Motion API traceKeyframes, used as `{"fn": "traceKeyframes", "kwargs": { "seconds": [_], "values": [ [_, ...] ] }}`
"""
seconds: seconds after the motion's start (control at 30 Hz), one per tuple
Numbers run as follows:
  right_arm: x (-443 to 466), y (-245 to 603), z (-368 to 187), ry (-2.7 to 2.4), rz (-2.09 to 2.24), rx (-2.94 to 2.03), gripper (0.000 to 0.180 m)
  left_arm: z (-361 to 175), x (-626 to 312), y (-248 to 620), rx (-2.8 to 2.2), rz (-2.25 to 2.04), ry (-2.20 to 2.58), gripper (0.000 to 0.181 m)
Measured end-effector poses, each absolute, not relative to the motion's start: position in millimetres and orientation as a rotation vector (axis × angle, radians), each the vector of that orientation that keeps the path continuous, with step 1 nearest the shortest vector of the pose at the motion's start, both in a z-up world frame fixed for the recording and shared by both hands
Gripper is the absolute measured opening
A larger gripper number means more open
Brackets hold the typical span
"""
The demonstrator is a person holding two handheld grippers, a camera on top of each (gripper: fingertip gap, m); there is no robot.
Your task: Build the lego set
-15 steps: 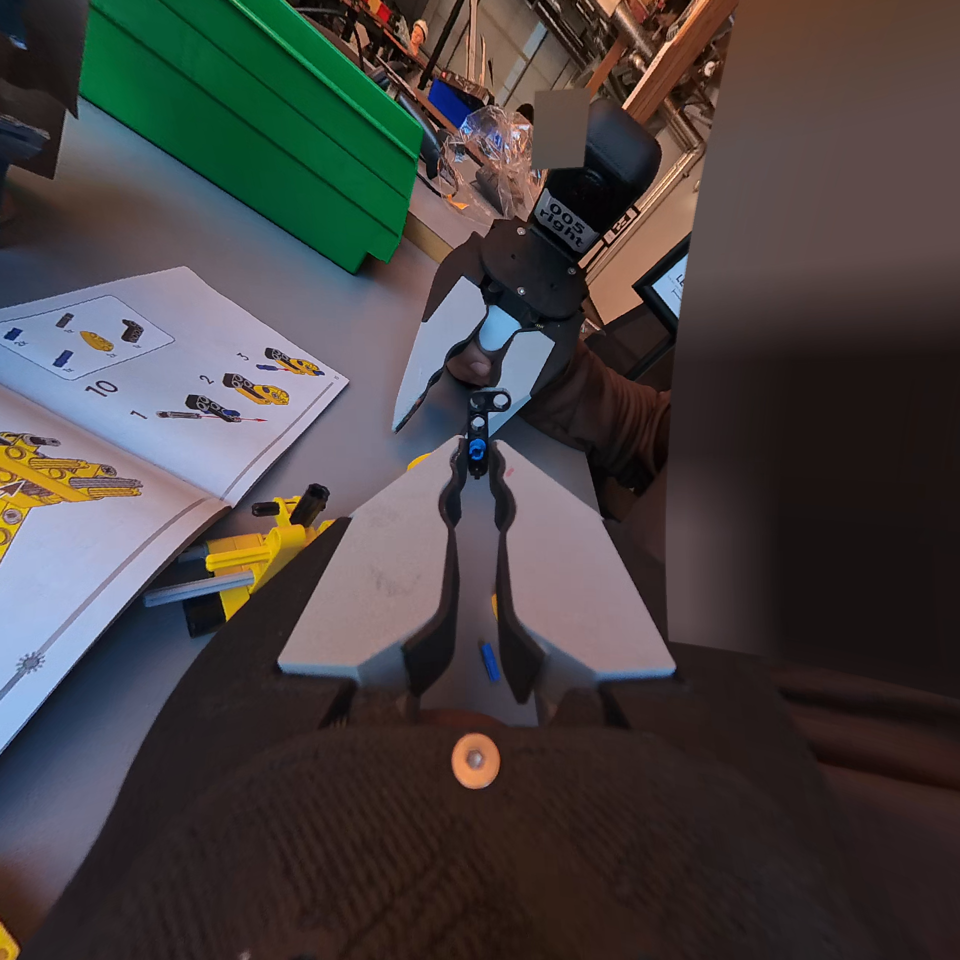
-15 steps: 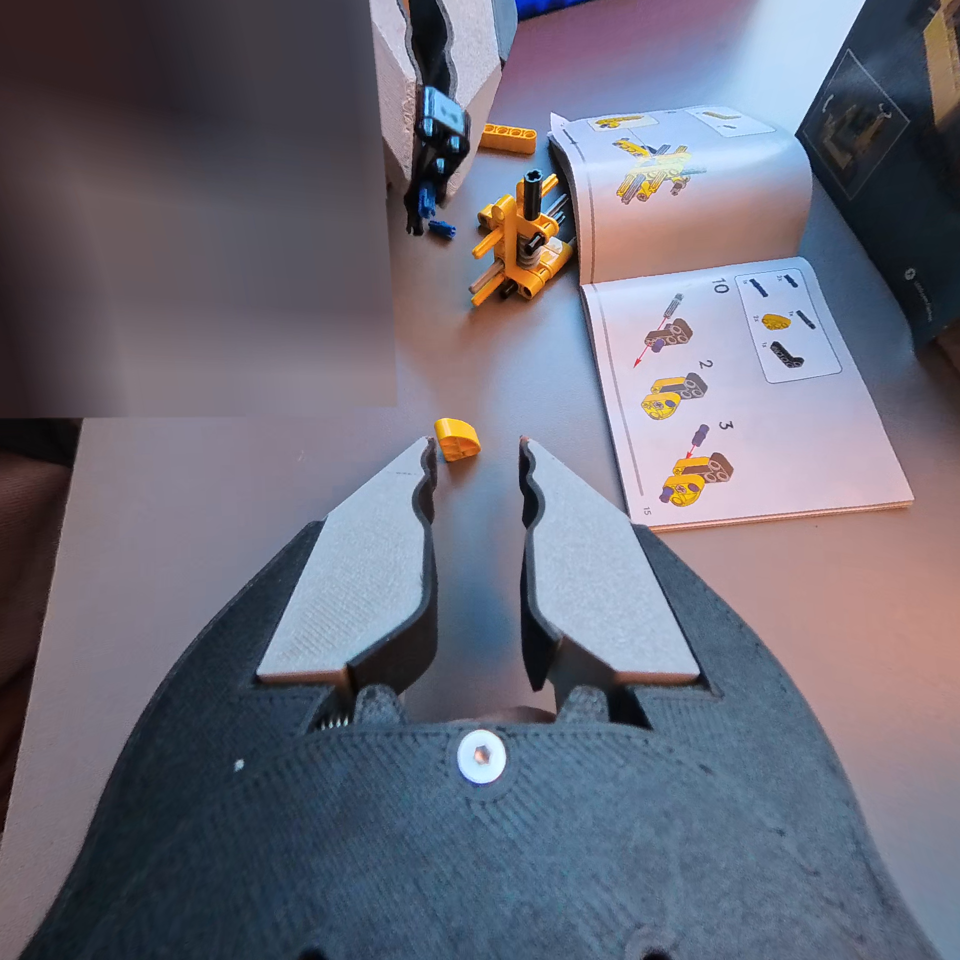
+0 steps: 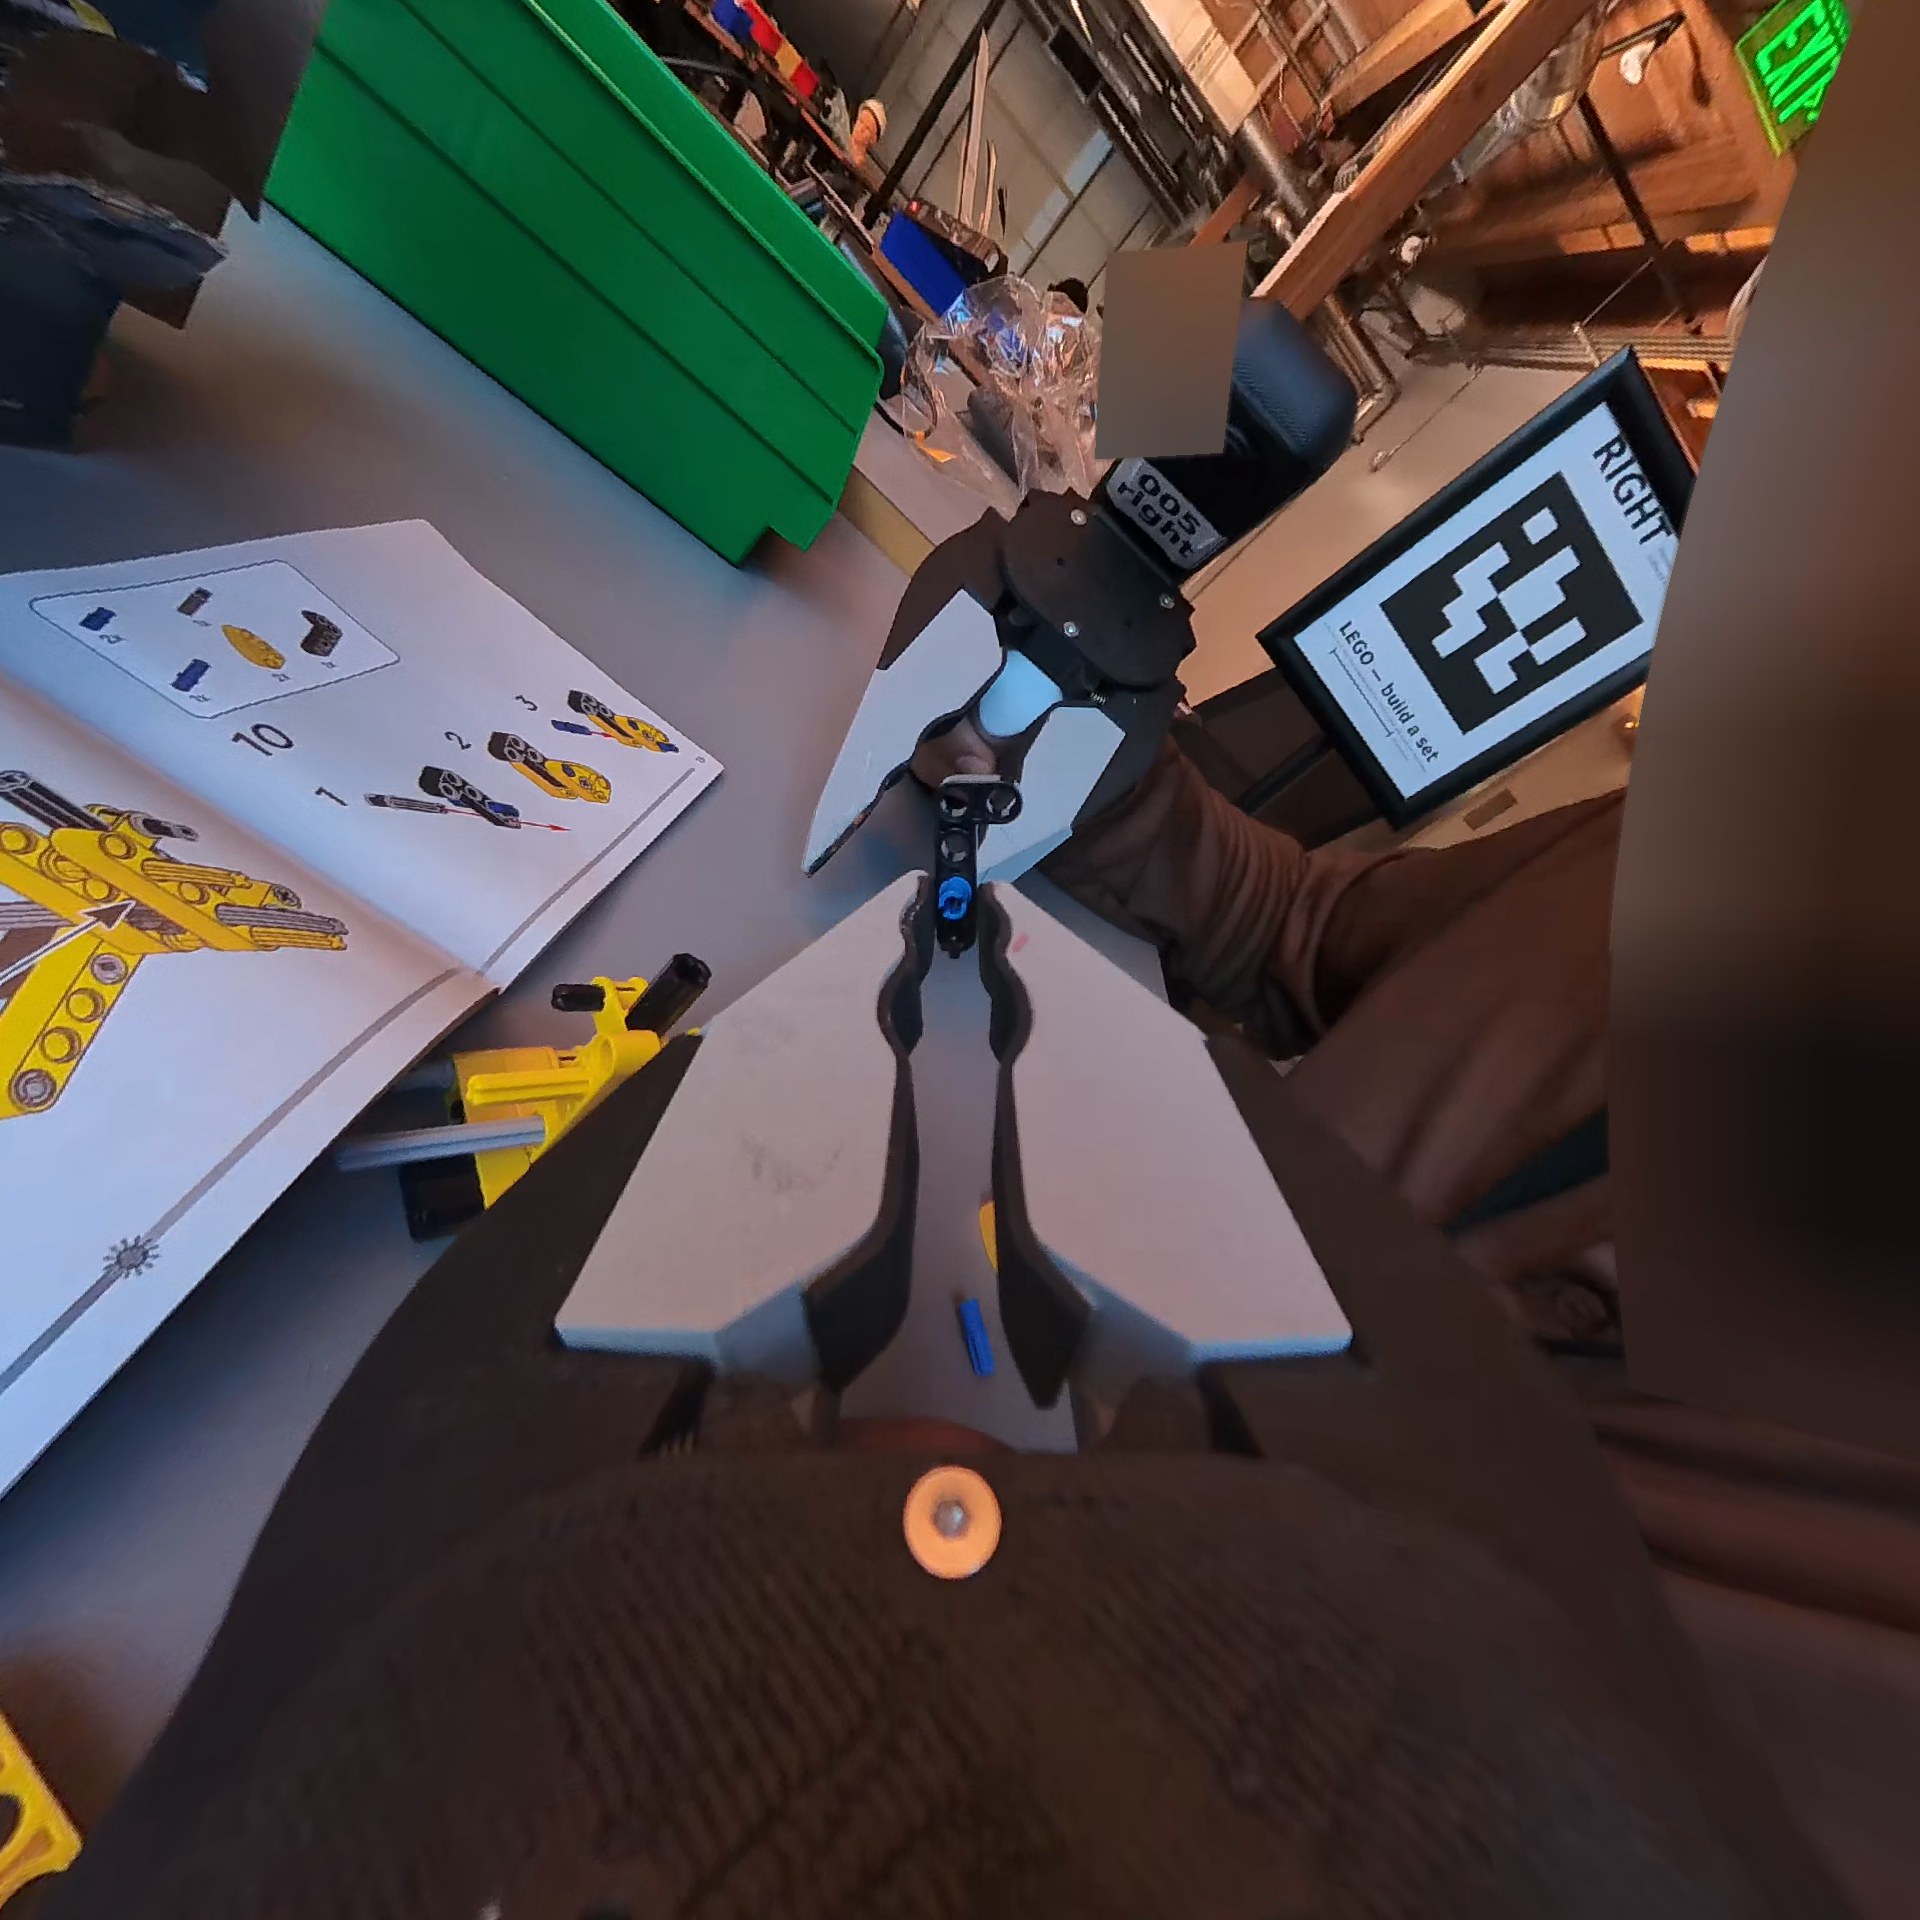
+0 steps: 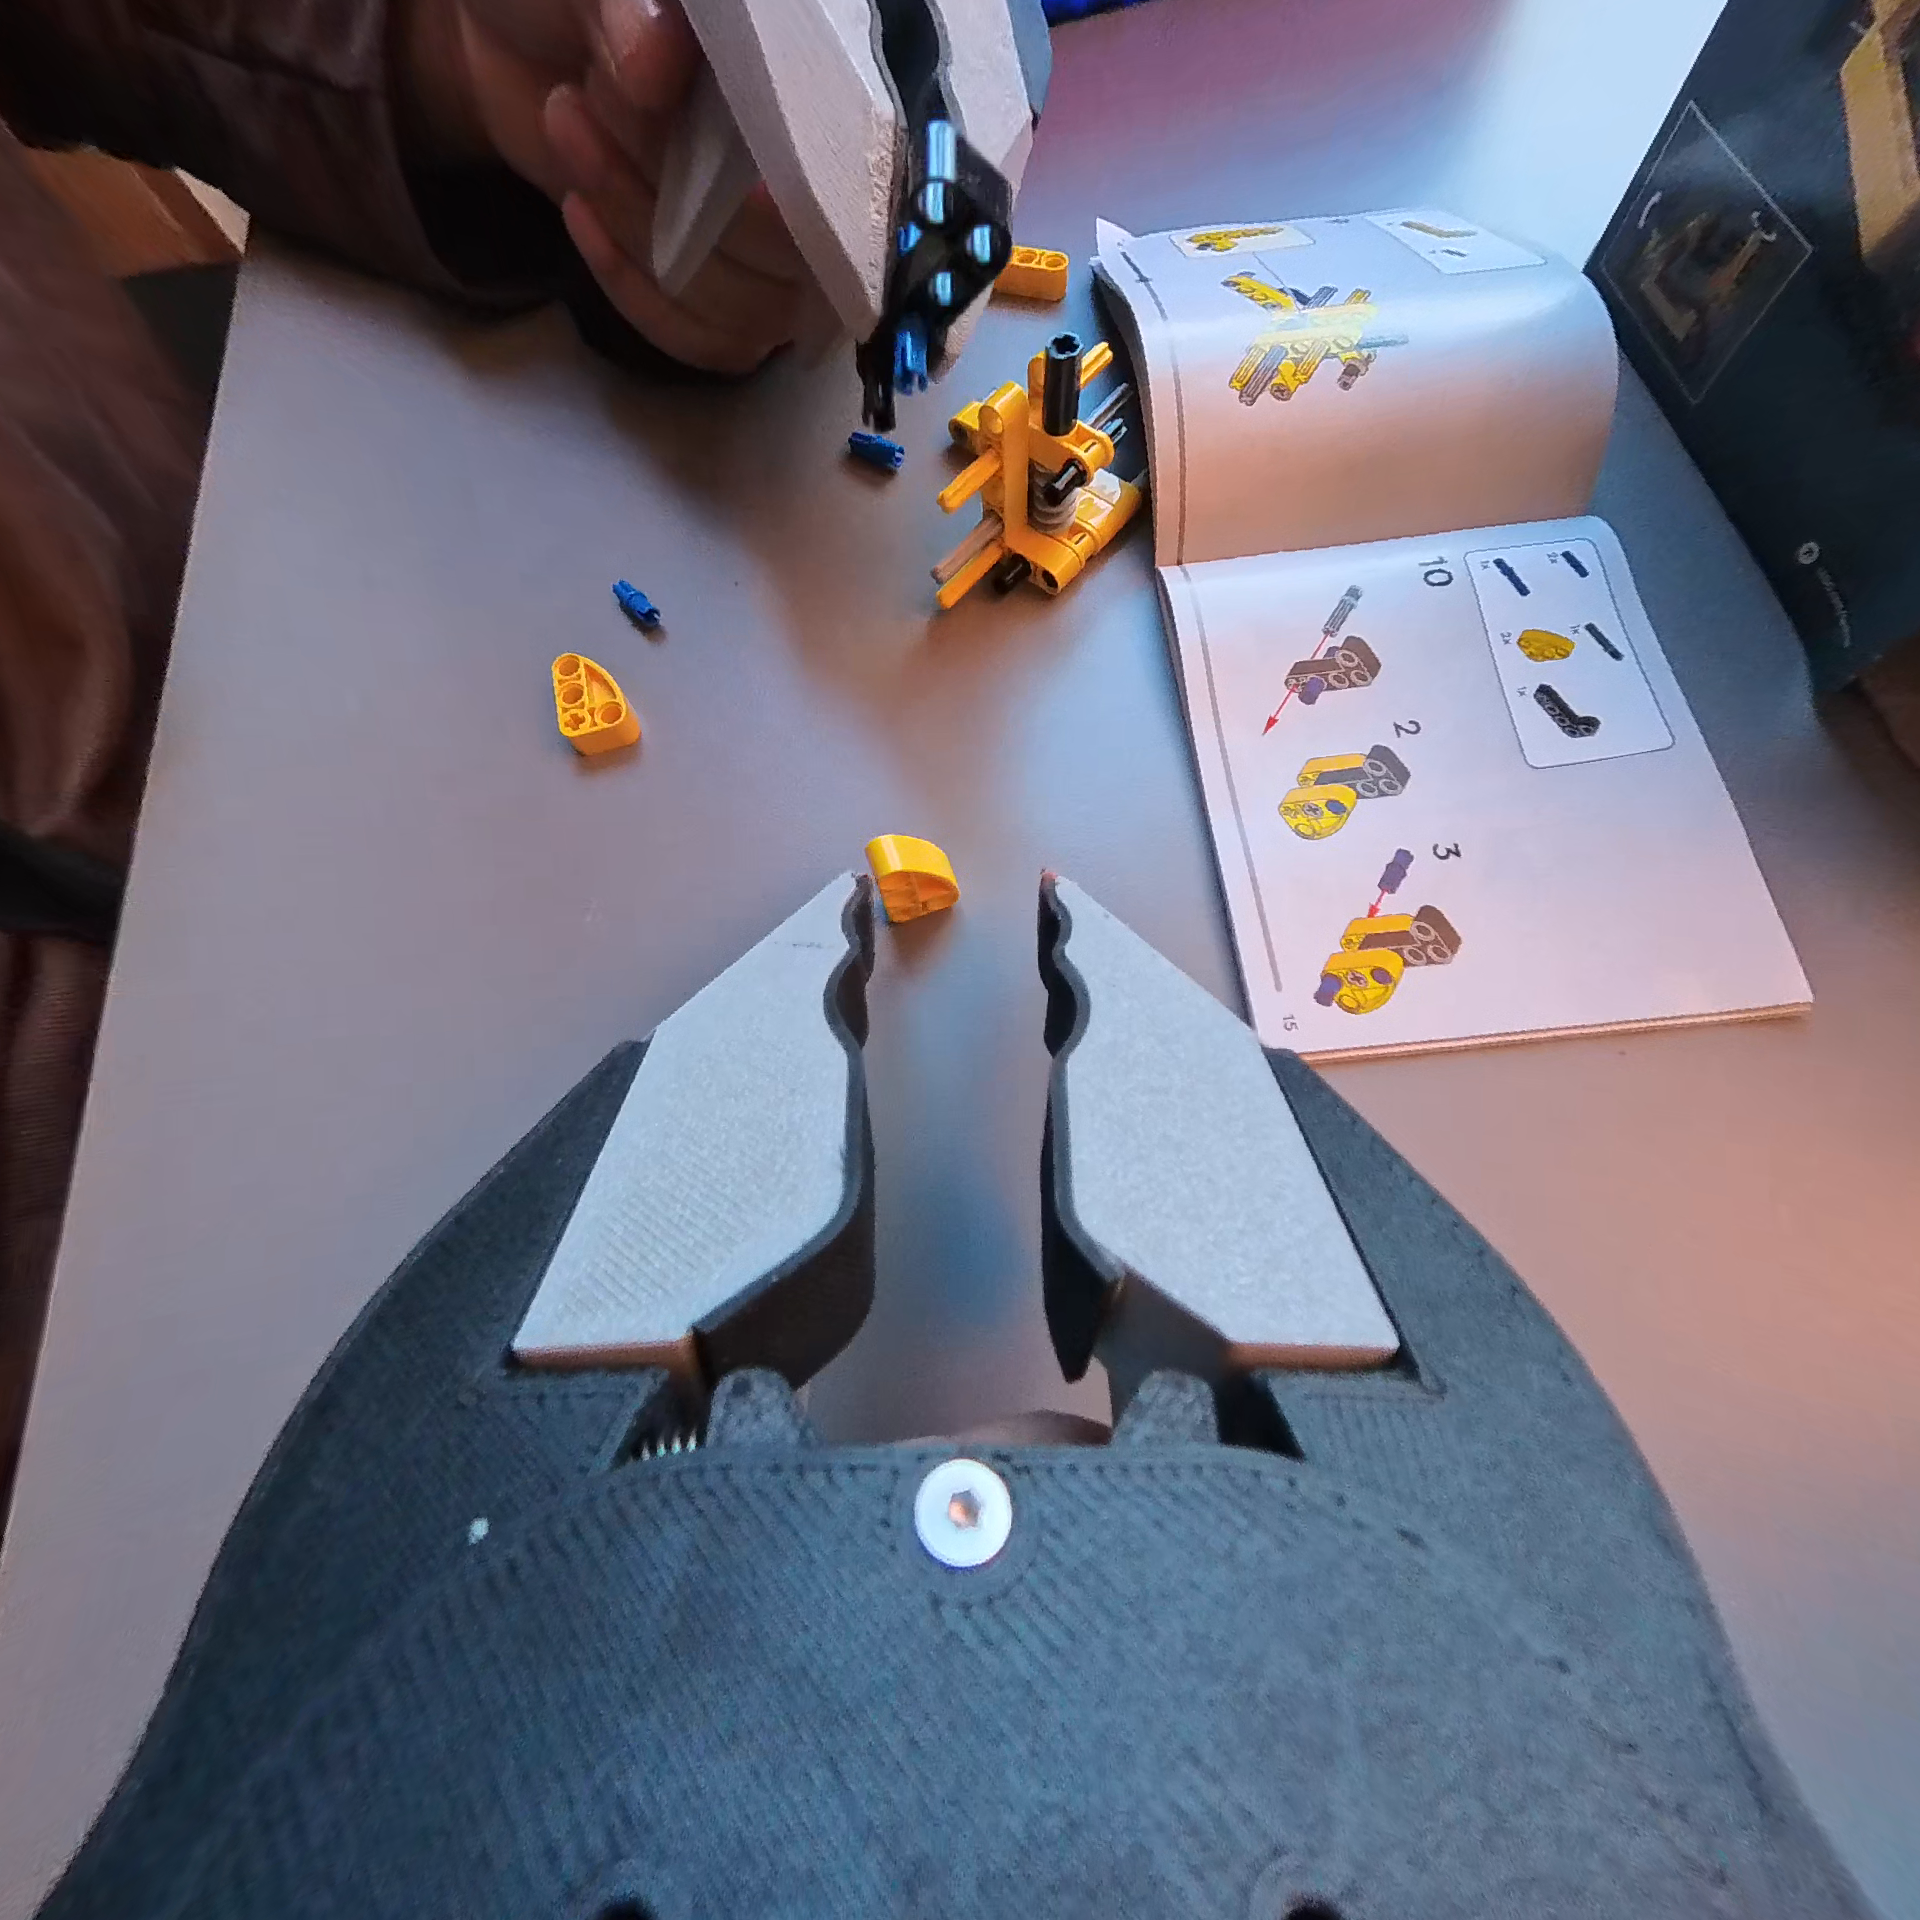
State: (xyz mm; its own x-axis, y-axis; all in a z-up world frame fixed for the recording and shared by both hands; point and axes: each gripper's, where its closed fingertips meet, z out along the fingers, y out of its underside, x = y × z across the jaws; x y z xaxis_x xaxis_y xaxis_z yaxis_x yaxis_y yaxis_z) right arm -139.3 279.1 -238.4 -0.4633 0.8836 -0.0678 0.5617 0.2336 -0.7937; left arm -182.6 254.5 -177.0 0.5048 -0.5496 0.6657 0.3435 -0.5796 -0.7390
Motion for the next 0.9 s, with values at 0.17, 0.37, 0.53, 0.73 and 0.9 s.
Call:
{"fn": "traceKeyframes", "kwargs": {
  "seconds": [0.17, 0.37, 0.53, 0.73, 0.9],
  "values": [
    [-138.3, 276.2, -244.8, -2.161, 1.053, -1.315, 0.029, -178.2, -177.6, 251.6, -1.839, -1.202, 0.217, 0.005],
    [-137.9, 275.5, -244.3, -2.164, 1.064, -1.314, 0.029, -180.7, -172.3, 249.1, -1.859, -1.161, 0.267, 0.005],
    [-137.5, 274.9, -244.9, -2.171, 1.06, -1.312, 0.029, -180.7, -172.1, 248.7, -1.859, -1.164, 0.266, 0.005],
    [-137.4, 274.5, -245.0, -2.174, 1.062, -1.313, 0.029, -181.2, -170.4, 247.5, -1.864, -1.16, 0.279, 0.005],
    [-137.1, 274.0, -245.5, -2.179, 1.054, -1.307, 0.029, -181.6, -169.2, 247.0, -1.868, -1.144, 0.293, 0.005]
  ]
}}
